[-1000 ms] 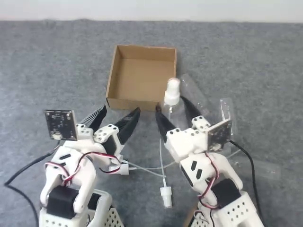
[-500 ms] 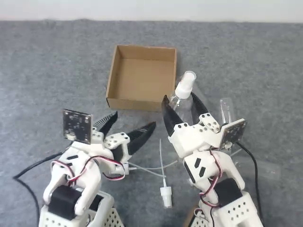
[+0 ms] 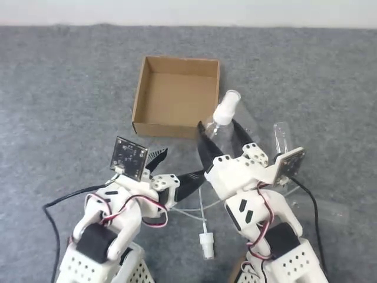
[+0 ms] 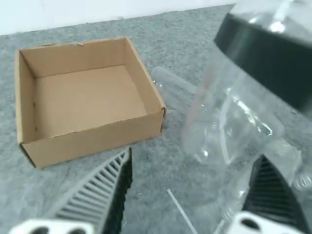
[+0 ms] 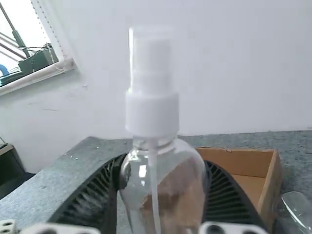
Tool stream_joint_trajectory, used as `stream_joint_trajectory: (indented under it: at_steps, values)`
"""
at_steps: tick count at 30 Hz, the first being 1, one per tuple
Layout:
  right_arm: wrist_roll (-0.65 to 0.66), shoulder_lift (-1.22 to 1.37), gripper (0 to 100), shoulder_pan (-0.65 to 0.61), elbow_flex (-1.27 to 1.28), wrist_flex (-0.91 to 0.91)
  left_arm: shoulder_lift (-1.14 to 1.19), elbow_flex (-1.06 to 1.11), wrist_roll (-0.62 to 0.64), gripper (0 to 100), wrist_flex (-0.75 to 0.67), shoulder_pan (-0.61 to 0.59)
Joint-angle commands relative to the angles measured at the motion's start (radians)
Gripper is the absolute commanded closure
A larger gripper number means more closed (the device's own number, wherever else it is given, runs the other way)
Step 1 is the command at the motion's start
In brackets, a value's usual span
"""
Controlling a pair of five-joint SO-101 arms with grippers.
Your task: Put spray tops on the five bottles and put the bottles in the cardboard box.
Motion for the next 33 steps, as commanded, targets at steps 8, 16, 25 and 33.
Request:
stream_joint_trajectory:
  at_steps: [8,16,25,33]
  values:
    - [-0.006,-0.033,87.6,-0.027,-0.052,-0.015,-0.005,0.028,-0.006,64,-0.160,-0.114]
    - [-0.006,-0.035,87.6,-0.030,-0.061,0.041,-0.005,0.085,-0.006,64,-0.229,-0.130]
    - [-0.006,-0.035,87.6,-0.030,-0.061,0.047,-0.005,0.097,-0.006,68,-0.256,-0.132]
    - [-0.005,-0.035,87.6,-0.022,-0.058,0.048,-0.005,0.082,-0.006,68,-0.269,-0.219]
